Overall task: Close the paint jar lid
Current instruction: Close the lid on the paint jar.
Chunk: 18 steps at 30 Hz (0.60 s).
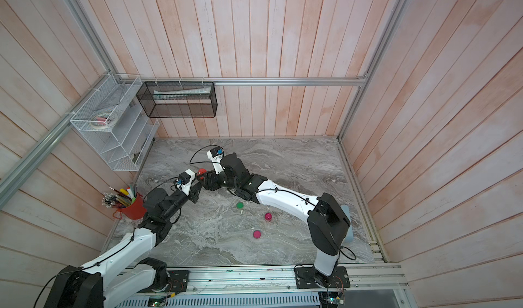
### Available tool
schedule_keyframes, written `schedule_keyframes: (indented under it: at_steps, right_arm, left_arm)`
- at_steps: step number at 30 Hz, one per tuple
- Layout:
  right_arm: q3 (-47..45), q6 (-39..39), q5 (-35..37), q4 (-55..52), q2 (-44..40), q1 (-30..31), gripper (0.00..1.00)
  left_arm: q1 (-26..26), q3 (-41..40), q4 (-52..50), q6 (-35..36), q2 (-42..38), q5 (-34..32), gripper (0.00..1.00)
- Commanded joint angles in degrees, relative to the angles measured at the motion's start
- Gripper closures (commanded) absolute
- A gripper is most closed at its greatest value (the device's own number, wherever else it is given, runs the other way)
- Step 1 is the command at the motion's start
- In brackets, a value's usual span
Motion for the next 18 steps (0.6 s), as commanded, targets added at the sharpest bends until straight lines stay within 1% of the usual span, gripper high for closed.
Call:
schedule_keyframes:
  at_steps: [1,6,9,12,15,18]
  right_arm:
    - [-4.7,-3.0,1.0,-7.0,-1.1,0.2,0.33]
    - [-9.7,-6.2,0.4,-3.6,-6.3,-0.1,0.27]
    - [-11.9,-9.3,-1.3,-2.7,-9.3,-0.5,0.26]
    - [-14.5,-12.7,-0.7,-2.3,-13.1,-1.3,0.26]
    - [-16.5,-15.6,-0.3,-1.3,-17.7,-4.0,0.27]
    - [-17.4,-19.7,1.1,0.4,-22.0,-6.7,0.3]
  left_arm:
    - [0.3,2.8,8.7,-1.3,-0.5,-0.3,0.72]
    - [0.4,3.4,8.0,-1.8,0.6,0.5,0.72]
    - [0.4,3.7,7.5,-1.8,0.9,0.9,0.72]
    - [0.4,4.0,6.6,-1.6,0.9,2.3,0.72]
    - [0.6,4.7,4.9,-1.6,1.1,5.5,0.72]
    - [0.8,5.8,1.6,-1.7,1.4,11.6,0.72]
